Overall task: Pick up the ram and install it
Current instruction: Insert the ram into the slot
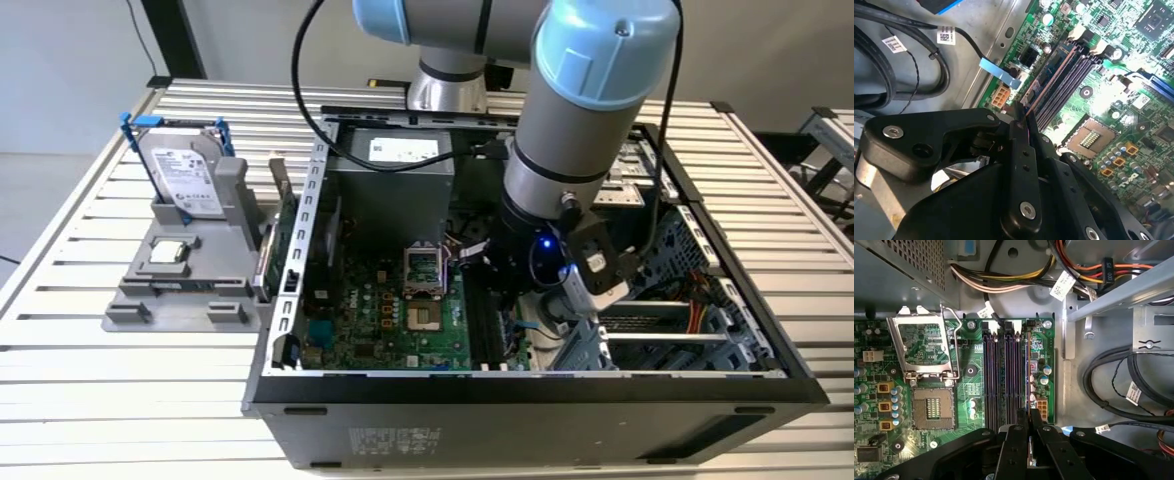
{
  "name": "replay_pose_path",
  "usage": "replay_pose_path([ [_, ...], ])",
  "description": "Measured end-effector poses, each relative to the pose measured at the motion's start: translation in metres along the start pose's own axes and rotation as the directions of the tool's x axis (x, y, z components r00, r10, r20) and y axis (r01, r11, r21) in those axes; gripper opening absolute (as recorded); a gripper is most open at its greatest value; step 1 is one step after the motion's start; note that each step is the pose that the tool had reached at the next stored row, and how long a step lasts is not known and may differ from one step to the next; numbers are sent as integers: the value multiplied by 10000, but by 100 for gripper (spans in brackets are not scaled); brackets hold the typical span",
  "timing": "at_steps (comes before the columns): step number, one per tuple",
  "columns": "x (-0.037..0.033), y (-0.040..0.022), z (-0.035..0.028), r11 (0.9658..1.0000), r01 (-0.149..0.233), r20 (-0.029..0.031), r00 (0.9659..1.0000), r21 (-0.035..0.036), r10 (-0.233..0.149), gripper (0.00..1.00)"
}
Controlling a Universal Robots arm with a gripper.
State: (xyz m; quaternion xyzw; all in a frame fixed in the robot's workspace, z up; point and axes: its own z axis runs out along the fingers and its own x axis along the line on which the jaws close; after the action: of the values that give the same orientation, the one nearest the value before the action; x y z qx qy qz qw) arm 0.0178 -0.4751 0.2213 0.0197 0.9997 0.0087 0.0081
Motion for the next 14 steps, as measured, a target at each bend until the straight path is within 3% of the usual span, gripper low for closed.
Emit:
replay_pose_path([
  [14, 32, -3, 34, 9999, -108, 3, 9999, 1, 108, 0],
])
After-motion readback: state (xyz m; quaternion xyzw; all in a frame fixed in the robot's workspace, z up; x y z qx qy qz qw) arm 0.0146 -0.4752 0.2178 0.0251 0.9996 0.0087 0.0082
